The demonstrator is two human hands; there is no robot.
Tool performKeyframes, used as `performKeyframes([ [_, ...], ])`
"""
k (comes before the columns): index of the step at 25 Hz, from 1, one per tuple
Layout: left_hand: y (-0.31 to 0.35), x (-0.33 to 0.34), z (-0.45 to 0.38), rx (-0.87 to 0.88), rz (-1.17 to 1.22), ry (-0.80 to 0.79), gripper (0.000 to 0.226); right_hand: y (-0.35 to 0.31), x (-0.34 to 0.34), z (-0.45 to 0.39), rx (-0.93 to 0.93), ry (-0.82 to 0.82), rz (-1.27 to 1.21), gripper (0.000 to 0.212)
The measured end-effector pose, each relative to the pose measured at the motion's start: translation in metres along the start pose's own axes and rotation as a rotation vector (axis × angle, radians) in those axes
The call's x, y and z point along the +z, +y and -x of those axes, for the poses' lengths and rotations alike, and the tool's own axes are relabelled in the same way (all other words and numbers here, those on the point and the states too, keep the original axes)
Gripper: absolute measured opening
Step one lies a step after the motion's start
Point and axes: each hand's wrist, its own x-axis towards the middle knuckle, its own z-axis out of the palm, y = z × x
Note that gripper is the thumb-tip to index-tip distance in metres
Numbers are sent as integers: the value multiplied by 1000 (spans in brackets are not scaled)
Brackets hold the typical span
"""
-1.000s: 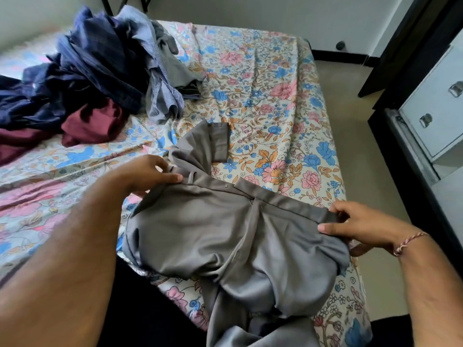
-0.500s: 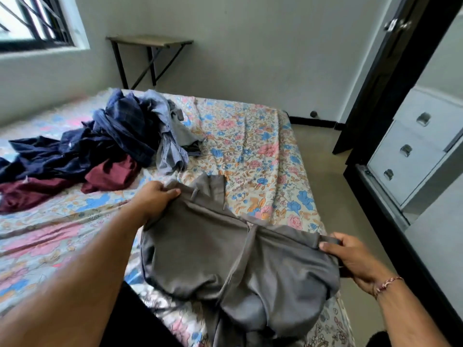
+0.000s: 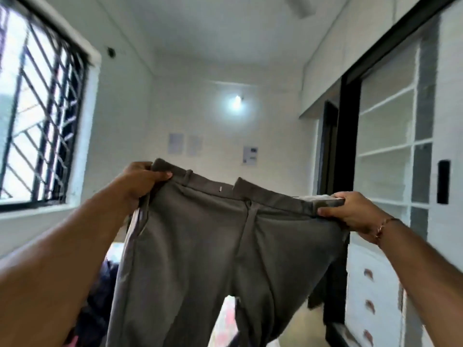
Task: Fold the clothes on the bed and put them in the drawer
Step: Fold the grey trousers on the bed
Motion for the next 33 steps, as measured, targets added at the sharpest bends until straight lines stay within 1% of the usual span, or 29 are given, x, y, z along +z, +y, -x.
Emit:
performKeyframes([
  [2,41,5,-4,30,17,35,11,-47,-27,-12,-139,83,70,16],
  [4,74,8,-2,69,47,25,9,-82,-50,-13,-195,115,78,11],
  [5,88,8,1,98,71,-1,7,-97,-63,-8,-218,118,26,9],
  [7,106,1,6,160,157,-69,12,-114,-88,8,-281,144,-178,16],
  [9,109,-3,12,212,225,-132,19,-115,-106,26,-354,175,-397,21],
  [10,104,-2,14,209,240,-160,24,-110,-108,33,-355,157,-477,20],
  [12,77,5,10,122,191,-178,29,-89,-100,37,-275,86,-539,18],
  [13,57,11,5,37,154,-163,27,-72,-89,35,-189,52,-536,17],
  [16,-3,32,3,-260,31,-120,19,-13,-43,19,199,-32,-449,16],
  [17,-17,41,6,-307,9,-82,13,2,-28,13,296,-38,-378,19],
  [18,-26,51,10,-327,12,-31,7,11,-13,7,348,-26,-311,18],
  [19,-27,61,13,-329,49,5,7,10,-2,2,354,5,-261,13],
  [20,-24,72,17,-318,93,6,9,3,9,-2,326,40,-235,7],
  [22,-9,95,25,-292,190,-58,10,-25,26,-7,234,86,-254,6],
  [23,2,105,31,-255,222,-109,14,-43,35,-7,175,72,-290,5],
  [24,14,117,39,-208,232,-157,19,-64,43,-6,105,51,-288,5],
  [26,40,139,60,-82,231,-230,11,-107,61,5,-41,37,-246,10],
  [27,53,150,71,-8,215,-264,7,-125,69,11,-106,34,-273,14],
  [28,65,159,80,60,199,-300,11,-139,73,16,-134,4,-373,19],
  [29,75,163,84,109,192,-344,21,-149,73,19,-128,-64,-492,28],
  [30,84,162,85,120,183,-406,34,-156,68,23,-109,-179,-593,42],
  [31,91,157,82,109,187,-505,47,-157,61,25,-118,-327,-637,54],
  [32,95,148,77,100,178,-612,56,-154,56,24,-170,-418,-599,54],
  [33,96,138,72,108,155,-700,61,-149,53,21,-232,-426,-550,44],
])
